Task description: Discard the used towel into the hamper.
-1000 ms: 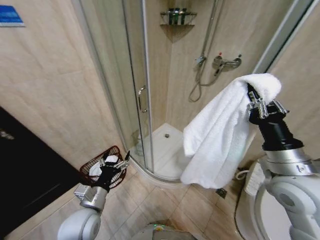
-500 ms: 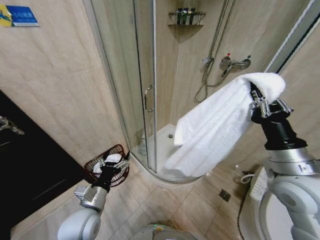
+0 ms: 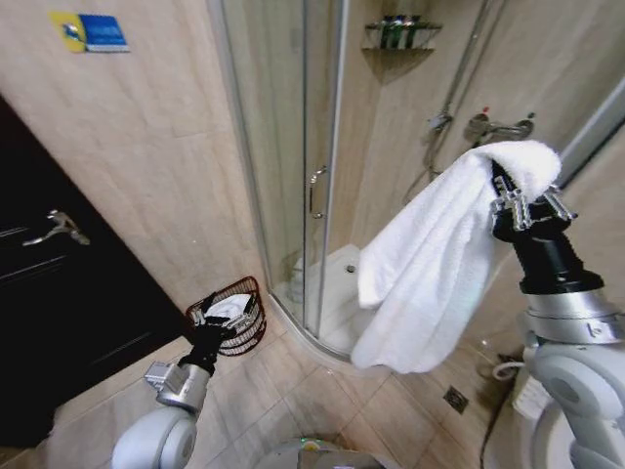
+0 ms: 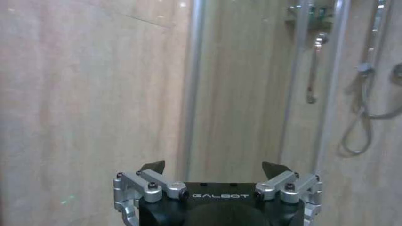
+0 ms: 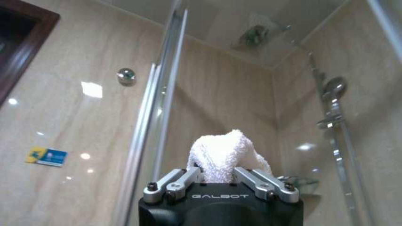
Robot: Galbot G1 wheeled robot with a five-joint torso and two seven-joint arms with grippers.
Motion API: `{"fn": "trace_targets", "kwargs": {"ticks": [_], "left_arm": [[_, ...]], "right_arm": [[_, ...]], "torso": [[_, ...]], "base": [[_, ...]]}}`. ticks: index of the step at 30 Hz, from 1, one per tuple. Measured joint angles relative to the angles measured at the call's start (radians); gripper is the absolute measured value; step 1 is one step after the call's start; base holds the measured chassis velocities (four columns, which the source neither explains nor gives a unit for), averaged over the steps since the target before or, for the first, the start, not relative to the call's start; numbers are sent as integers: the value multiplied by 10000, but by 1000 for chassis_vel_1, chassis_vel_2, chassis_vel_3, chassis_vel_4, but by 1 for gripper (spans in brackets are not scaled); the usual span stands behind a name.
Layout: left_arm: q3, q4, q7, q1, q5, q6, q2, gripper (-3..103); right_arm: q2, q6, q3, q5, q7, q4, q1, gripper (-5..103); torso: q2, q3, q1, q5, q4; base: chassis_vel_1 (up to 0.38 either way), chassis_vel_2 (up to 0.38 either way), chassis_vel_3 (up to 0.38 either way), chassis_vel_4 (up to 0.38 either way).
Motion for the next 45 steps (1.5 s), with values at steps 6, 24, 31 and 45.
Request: {"fn": "trace_targets", "kwargs": {"ticks": [6, 24, 31, 45], "left_arm": [[0, 0, 0, 0, -1, 0, 0, 100], [0, 0, 0, 0, 0, 0, 0, 100], [-1, 0, 0, 0, 0, 0, 0, 100], [0, 0, 0, 0, 0, 0, 0, 100]], "right_arm": [[109, -53, -360, -41, 57, -1, 46, 10], [-14, 291, -843, 591, -137, 0, 364, 10], [-20, 533, -830, 680, 322, 0, 474, 10], [49, 531, -727, 235, 204, 0, 378, 10]], "torso": [[-3, 0, 0, -1, 3], [-7, -3, -3, -1, 1], [-8, -3, -3, -1, 6], [-8, -4, -4, 2, 0]], "base": [[115, 113, 114, 104], [128, 125, 116, 126], [108, 114, 104, 108], [9, 14, -2, 1]]}}
